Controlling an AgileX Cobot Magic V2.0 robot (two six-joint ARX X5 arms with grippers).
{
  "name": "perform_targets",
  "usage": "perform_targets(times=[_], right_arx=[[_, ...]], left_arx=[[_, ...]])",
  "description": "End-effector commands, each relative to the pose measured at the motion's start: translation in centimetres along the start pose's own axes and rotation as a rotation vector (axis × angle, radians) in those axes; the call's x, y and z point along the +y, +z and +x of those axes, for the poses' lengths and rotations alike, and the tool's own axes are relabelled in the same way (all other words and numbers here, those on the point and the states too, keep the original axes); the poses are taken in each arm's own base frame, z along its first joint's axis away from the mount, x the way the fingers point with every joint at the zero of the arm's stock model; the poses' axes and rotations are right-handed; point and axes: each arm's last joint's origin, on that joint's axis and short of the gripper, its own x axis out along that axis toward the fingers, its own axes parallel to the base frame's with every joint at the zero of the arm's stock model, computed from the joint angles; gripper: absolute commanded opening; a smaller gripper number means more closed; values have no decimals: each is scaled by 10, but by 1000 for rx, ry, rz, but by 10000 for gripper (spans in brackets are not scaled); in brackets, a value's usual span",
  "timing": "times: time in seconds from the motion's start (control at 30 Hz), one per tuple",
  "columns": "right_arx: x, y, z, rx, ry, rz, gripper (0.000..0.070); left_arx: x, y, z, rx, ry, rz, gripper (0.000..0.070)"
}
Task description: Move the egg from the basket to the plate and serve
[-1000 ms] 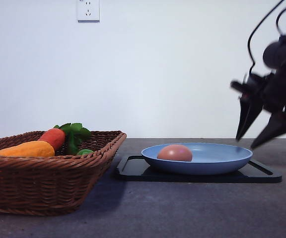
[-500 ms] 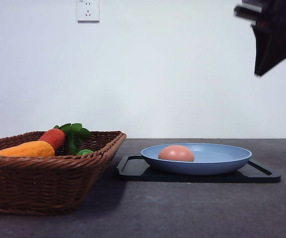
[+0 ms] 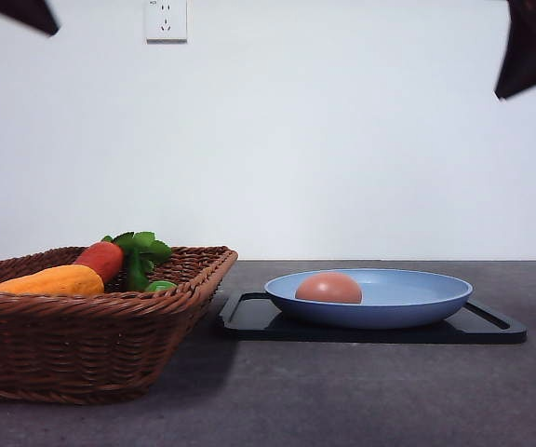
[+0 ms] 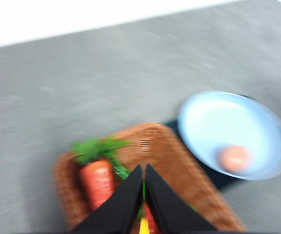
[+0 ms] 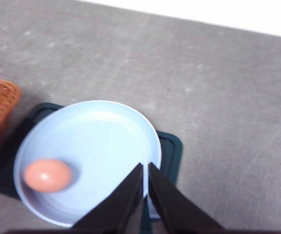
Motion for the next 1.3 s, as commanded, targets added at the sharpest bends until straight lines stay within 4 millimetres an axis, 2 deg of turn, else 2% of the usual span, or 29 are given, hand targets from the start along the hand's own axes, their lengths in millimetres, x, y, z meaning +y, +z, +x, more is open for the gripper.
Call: perform_targets(times=[0.0,0.2,0.33,0.93,1.07,1.2,1.27], right_arx=[[1,-16,2,-29,-11,-12,0],[-2,-57,5,-154,-3,30,0],[-3,-68,8,-140,-17,35,0],[-3,-67,8,-140,-19,47,0],[-3,-67,8,-140,-19,46,0],[-3,-67,8,-140,-18,47,0],[-3,-67,8,-140,-19,46,0]], left_arx=[[0,-16,1,-38,24,-35,0],[-2,-70,-6,-123,27,-59,0],[-2,-88,-6,-69,35,-65,0],[-2,-90,-6,-44,31,-66,0],[-7,-92,-33,-110,30,-45,0],[-8,-98,-65,-252,66,27,0],[-7,-104,-74,-330,113,55,0]])
